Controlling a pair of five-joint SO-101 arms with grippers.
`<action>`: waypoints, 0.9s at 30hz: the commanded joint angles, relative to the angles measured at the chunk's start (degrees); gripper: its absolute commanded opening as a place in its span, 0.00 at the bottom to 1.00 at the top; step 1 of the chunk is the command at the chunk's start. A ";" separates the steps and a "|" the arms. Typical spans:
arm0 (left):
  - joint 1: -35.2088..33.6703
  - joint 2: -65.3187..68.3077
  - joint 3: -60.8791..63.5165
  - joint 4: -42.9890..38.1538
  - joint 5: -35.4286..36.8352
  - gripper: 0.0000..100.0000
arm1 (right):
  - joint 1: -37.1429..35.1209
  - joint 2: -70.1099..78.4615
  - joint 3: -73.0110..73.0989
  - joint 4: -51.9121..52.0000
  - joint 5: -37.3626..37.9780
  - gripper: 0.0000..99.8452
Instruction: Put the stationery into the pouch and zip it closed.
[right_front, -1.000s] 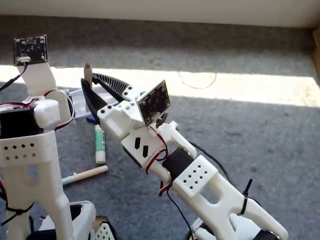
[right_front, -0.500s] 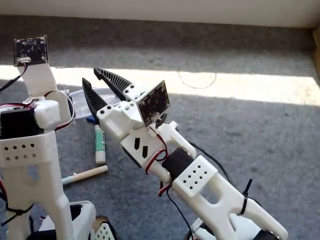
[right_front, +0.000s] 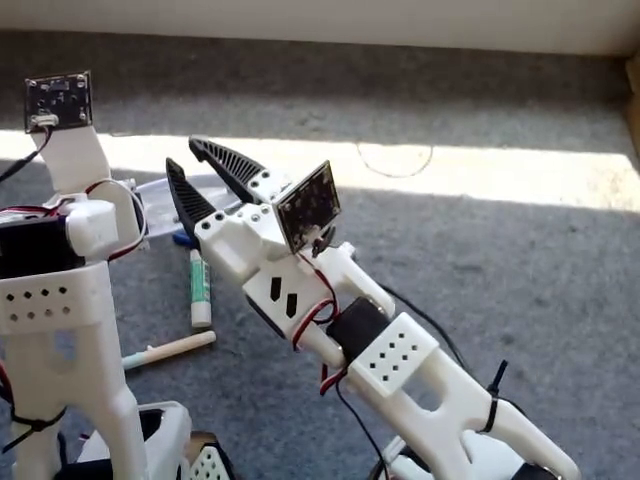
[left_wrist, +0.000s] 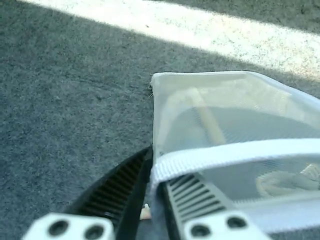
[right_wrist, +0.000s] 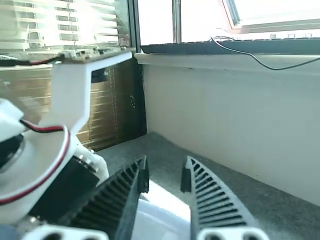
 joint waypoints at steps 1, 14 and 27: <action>-5.23 -1.10 -0.57 -0.26 0.26 0.01 | -0.75 -4.79 -0.92 7.69 -0.26 0.11; -14.37 -1.10 -3.30 -0.18 0.44 0.01 | -0.48 -6.55 -0.92 18.24 0.00 0.11; -14.20 -1.10 -3.12 0.18 0.53 0.01 | -0.84 -6.37 -0.22 37.93 9.49 0.11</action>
